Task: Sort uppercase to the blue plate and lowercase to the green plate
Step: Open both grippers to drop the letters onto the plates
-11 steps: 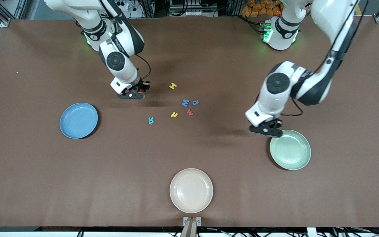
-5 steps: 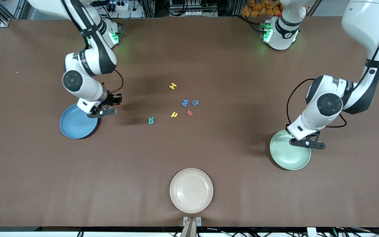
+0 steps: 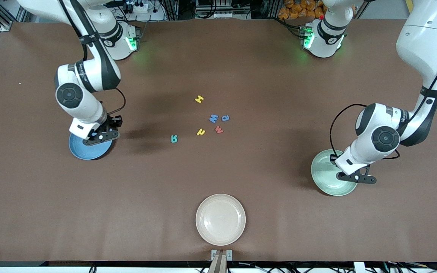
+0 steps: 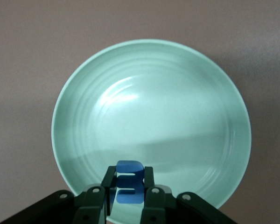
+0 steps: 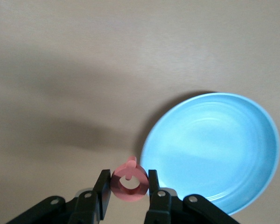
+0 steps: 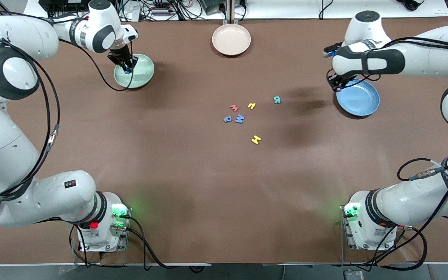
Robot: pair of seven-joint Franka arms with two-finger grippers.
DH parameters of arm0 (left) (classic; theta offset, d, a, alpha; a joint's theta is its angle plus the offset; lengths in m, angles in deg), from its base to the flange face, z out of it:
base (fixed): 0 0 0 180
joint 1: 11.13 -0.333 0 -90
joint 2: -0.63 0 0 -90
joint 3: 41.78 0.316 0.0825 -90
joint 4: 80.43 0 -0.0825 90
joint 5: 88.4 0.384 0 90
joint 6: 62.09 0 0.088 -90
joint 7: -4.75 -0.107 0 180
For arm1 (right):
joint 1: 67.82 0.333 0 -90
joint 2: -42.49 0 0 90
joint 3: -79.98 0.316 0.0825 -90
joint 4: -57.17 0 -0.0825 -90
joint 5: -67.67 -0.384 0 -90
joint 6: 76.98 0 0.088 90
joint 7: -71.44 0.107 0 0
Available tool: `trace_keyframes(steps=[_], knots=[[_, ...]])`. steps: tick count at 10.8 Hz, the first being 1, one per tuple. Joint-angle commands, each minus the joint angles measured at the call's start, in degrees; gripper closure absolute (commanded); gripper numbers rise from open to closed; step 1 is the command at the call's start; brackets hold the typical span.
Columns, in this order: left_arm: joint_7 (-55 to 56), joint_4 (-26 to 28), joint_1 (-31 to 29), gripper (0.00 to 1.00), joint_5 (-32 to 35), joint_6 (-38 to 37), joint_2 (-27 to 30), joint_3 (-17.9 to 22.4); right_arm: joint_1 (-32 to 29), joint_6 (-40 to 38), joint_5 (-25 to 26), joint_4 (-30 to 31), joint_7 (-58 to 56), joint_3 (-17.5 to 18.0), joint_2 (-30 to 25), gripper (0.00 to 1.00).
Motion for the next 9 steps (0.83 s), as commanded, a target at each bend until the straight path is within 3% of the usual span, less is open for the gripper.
trace_keyframes(steps=[1, 2, 7, 9], knots=[[0.24, -2.35, 0.29, 0.51, 0.29, -0.78, -1.15, -0.37, -5.81, -0.59, 1.26, -4.52, -7.34, 0.41, 5.17, 0.84], [0.07, -2.79, 0.20, 0.01, 0.29, -0.78, -1.06, -0.37, -7.05, -0.16, 1.35, -4.71, -9.19, 0.41, 6.06, 0.84], [-0.03, -2.97, 0.63, 0.00, 0.29, -1.39, 1.31, -1.07, -11.62, 6.07, 1.09, -4.63, -17.01, 0.41, 12.21, 0.84], [0.33, -4.28, 0.46, 0.00, 0.21, -3.31, 1.93, -3.79, -12.87, 7.40, 1.09, -4.63, -17.48, 0.41, 13.19, 0.84]])
